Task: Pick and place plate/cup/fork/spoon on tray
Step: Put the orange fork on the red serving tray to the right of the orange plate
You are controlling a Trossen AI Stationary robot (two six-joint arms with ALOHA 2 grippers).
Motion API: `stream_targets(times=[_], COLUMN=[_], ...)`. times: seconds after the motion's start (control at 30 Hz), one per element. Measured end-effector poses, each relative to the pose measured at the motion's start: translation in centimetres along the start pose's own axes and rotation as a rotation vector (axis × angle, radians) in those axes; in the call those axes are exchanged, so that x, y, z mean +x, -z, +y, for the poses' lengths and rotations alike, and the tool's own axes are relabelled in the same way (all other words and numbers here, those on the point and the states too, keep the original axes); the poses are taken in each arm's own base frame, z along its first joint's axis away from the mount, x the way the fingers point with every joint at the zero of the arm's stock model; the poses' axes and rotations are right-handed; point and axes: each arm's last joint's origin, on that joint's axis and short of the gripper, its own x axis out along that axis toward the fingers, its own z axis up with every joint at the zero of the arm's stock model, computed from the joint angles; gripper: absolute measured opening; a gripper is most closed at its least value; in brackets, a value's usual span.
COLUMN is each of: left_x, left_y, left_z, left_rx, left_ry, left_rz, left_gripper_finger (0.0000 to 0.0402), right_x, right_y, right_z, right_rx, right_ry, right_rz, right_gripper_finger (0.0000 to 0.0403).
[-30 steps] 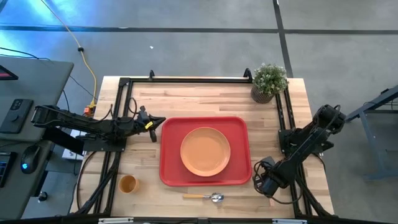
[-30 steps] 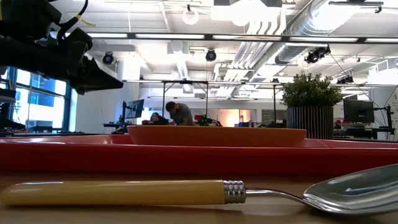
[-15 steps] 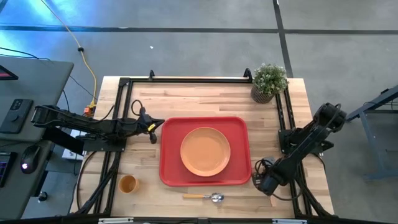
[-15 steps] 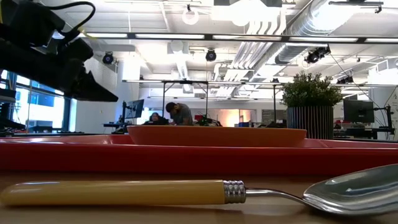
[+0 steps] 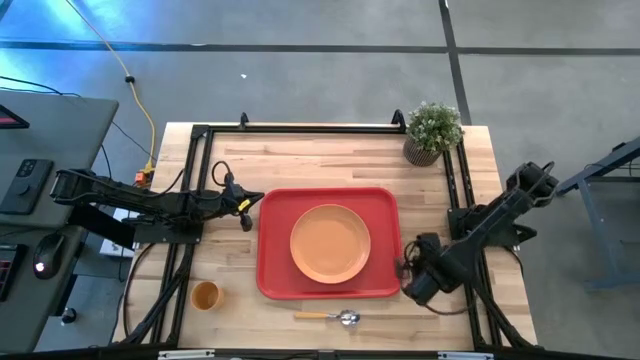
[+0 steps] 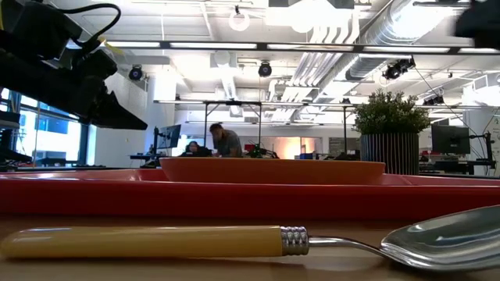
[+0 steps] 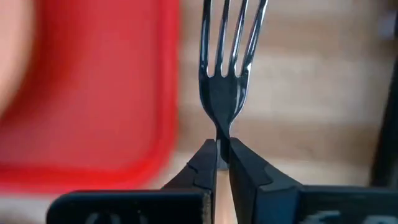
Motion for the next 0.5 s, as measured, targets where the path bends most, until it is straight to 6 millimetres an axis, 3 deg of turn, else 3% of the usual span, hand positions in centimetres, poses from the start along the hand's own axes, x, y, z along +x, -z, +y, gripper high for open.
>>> stream_targets(times=[0.1,0.33,0.5], left_x=[0.0,0.0,0.0], left_y=[0.0,0.0,0.2], left_z=[0.0,-0.1,-0.2], left_rx=[0.001,-0.002,-0.031], left_ry=[0.0,0.025,0.077], left_rz=[0.0,0.003,0.029], left_gripper_finger=[0.0,0.0,0.0], right_x=[0.4,3.5,5.3], right_y=[-1.7,-7.0,-9.9], right_z=[1.4,4.0,5.9], right_rx=[0.007,-0.059,-0.09], right_ry=[-0.051,-0.06,-0.19], right_rz=[-0.067,-0.083,-0.08], right_gripper_finger=[0.0012,0.0012,0.0012])
